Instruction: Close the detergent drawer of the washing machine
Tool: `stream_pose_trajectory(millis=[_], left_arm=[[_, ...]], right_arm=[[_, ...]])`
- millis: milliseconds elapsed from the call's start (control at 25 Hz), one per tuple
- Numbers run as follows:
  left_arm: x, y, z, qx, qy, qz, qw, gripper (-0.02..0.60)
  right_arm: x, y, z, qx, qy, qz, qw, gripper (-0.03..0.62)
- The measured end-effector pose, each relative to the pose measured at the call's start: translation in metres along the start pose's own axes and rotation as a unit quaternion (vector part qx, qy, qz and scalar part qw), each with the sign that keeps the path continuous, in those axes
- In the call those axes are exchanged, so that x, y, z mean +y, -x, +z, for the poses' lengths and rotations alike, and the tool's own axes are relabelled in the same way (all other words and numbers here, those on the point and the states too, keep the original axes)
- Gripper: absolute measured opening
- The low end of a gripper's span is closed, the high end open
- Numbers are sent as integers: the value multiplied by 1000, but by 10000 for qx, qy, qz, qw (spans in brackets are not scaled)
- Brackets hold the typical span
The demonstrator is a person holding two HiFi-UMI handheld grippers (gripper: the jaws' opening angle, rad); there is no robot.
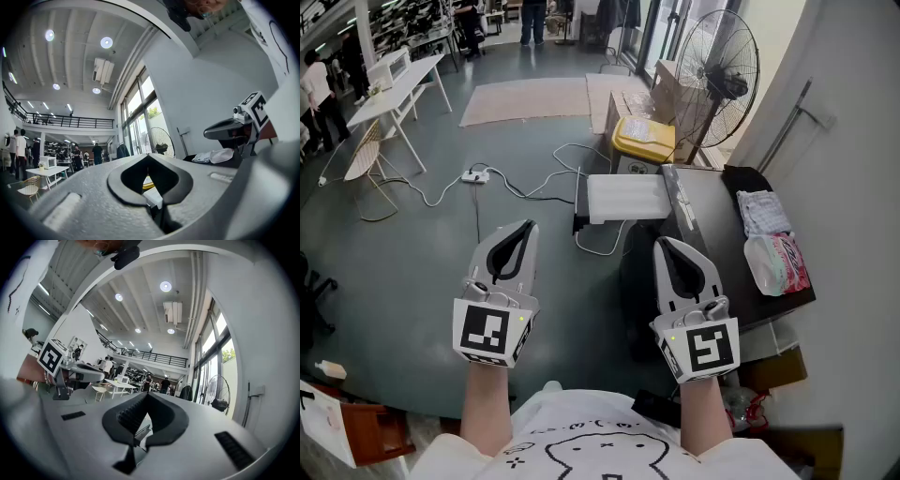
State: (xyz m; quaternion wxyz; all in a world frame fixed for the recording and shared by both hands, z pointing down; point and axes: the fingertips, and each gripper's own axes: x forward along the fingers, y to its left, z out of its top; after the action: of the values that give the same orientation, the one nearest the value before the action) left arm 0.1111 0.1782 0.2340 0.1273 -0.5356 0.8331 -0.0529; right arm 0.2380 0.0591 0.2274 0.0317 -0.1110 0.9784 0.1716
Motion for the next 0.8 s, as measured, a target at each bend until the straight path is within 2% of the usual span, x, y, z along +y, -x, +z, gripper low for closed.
stream_pose_trajectory(millis=[280,520,800], left_arm=[[17,3,2,-55,-1,-184,9998,17],[41,0,-4,-58,58,-368,9993,17],[54,6,-13,-107,342,-860,9956,21]], right_arm=[[16,-11,6,60,32,-50,10000,-2],[28,-25,5,200,-56,-339,9992,0],[46,-37,4,237,-90,-533,9983,0]])
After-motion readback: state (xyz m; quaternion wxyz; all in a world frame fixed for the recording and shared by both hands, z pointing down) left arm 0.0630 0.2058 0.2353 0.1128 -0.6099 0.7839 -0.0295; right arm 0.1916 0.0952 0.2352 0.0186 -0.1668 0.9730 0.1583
